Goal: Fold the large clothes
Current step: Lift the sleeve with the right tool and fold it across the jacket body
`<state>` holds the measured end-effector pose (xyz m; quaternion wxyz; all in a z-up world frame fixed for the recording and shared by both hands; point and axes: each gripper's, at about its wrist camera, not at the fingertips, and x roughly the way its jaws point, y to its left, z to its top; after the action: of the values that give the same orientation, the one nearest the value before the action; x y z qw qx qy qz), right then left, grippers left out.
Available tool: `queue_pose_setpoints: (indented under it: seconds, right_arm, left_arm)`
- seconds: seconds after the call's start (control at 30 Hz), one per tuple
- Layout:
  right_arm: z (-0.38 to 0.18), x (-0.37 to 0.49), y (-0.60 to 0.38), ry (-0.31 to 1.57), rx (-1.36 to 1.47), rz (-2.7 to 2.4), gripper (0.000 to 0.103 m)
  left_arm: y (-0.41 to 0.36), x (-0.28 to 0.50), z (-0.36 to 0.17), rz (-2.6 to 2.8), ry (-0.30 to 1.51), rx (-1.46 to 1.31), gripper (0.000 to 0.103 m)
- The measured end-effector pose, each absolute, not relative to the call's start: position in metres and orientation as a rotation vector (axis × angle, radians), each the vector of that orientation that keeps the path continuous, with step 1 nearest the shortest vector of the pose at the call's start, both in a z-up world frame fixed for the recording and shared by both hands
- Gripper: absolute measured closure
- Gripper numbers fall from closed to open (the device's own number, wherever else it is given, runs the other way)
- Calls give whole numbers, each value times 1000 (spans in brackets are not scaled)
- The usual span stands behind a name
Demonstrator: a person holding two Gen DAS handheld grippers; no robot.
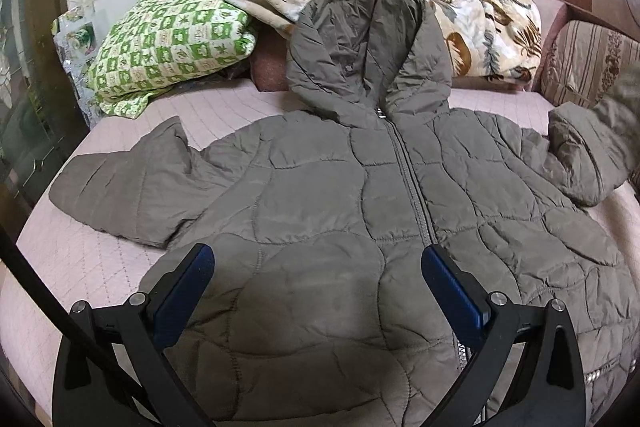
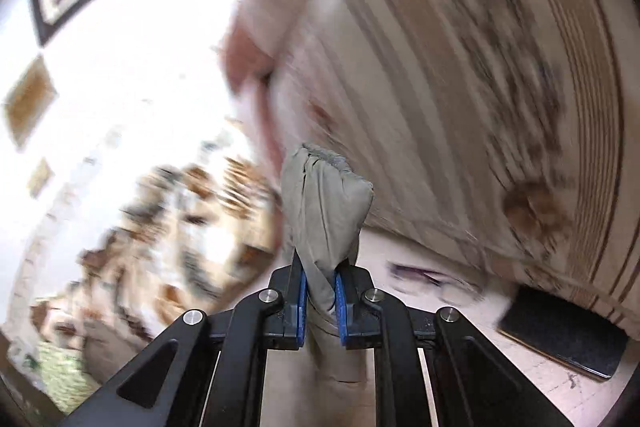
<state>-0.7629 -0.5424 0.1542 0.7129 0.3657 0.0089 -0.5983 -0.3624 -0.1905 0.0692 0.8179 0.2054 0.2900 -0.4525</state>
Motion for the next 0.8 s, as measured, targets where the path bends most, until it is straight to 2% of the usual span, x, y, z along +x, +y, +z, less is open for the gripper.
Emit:
queue_pose_setpoints:
  seconds: [0.23, 0.4, 0.6, 0.8]
  right_arm:
    - [249, -699, -489, -92, 654, -1078, 90]
    - [278, -624, -457, -60, 608, -841, 91]
    - [270, -540, -421, 50, 584, -619, 91]
    - [218, -463, -389, 229, 568, -496, 91]
  left_arm:
    - [-182, -356, 77, -941, 601, 412, 0]
    - [-176, -347, 82, -923, 615, 383, 0]
    - [-168, -337, 87, -895, 612, 355, 0]
    - [-161, -326, 89, -861, 622, 326, 0]
